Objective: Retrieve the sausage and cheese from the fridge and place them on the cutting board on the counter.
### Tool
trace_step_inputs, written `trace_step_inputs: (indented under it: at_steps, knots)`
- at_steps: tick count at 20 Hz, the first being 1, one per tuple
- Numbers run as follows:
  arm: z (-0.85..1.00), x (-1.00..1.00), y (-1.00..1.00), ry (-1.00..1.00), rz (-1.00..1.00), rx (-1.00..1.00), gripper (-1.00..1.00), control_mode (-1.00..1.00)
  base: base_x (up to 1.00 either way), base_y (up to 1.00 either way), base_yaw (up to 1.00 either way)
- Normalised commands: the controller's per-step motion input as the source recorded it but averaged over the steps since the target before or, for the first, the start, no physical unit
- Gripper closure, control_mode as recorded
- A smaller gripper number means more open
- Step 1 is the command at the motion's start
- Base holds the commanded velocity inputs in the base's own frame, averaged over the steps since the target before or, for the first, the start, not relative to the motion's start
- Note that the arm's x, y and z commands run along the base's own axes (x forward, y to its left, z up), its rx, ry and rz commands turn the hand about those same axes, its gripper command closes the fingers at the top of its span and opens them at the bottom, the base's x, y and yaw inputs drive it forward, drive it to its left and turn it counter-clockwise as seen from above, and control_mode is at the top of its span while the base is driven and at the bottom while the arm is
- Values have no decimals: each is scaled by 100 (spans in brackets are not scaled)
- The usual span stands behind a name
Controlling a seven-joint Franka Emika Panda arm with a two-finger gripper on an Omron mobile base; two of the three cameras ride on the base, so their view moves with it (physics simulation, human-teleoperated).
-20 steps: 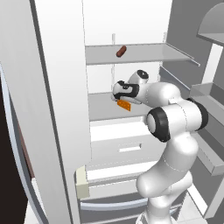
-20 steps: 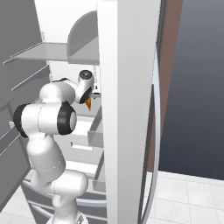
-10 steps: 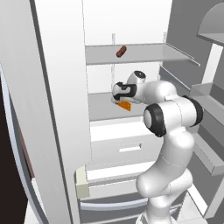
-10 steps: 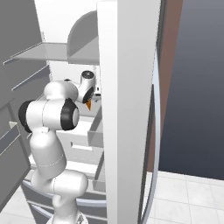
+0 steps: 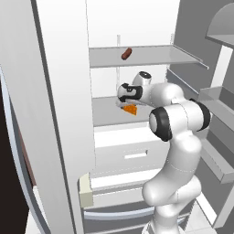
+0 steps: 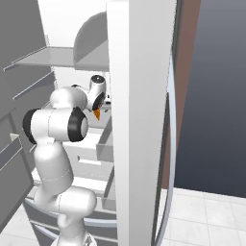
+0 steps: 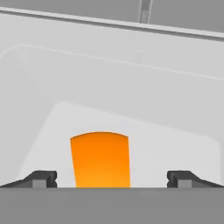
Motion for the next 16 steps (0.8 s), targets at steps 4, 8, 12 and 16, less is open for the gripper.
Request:
trace_step_inputs:
  at_steps: [4,8,12,16]
  knots:
    - [-44,-13,8,4,0,0,100,-100,0,0,0]
    - [-35,-26,1,2,0,0,100,-100,0,0,0]
    - [-20,-44,0,0,0,0,100,-100,0,0,0]
    - [12,-47,0,0,1,0,100,-100,0,0,0]
